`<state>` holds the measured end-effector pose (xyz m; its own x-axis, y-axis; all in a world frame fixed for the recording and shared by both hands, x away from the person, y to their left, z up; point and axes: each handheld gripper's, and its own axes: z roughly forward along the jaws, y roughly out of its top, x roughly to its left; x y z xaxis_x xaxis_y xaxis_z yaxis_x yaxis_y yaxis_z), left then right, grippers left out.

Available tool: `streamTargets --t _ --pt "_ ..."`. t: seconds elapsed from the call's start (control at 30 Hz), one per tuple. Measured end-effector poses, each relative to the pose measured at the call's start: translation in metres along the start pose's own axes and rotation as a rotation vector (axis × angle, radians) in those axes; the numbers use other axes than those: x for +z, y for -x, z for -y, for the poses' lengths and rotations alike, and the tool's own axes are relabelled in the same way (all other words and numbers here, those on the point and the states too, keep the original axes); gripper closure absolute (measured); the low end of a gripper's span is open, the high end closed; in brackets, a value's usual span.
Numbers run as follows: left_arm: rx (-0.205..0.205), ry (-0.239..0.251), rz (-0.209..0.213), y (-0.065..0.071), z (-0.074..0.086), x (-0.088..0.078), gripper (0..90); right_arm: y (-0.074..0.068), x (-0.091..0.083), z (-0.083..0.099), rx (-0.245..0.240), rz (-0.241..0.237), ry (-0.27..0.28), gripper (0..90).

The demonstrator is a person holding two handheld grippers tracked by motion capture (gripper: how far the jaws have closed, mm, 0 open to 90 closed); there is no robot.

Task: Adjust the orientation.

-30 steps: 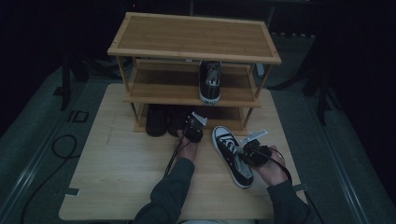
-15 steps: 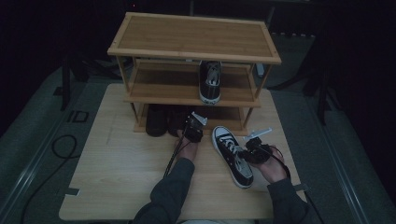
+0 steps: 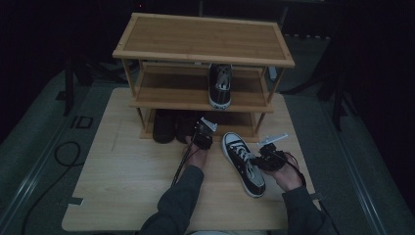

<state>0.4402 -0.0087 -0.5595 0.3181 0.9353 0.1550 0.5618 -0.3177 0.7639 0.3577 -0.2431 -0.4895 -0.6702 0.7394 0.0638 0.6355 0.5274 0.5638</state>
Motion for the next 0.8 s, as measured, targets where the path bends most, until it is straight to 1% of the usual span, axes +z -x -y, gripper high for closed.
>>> streamTargets --t 0.2,0.4,0.8 --pt "0.0 0.0 0.0 0.0 0.0 0.0 90.0 0.004 -0.003 0.001 0.007 -0.017 0.008 88.2" --pt "0.001 0.001 0.0 0.0 0.0 0.0 90.0 0.006 -0.008 0.002 0.001 -0.036 0.015 88.2" --pt "0.001 0.0 -0.001 0.0 0.0 0.0 90.0 0.006 -0.013 0.002 -0.019 -0.051 0.02 88.2"
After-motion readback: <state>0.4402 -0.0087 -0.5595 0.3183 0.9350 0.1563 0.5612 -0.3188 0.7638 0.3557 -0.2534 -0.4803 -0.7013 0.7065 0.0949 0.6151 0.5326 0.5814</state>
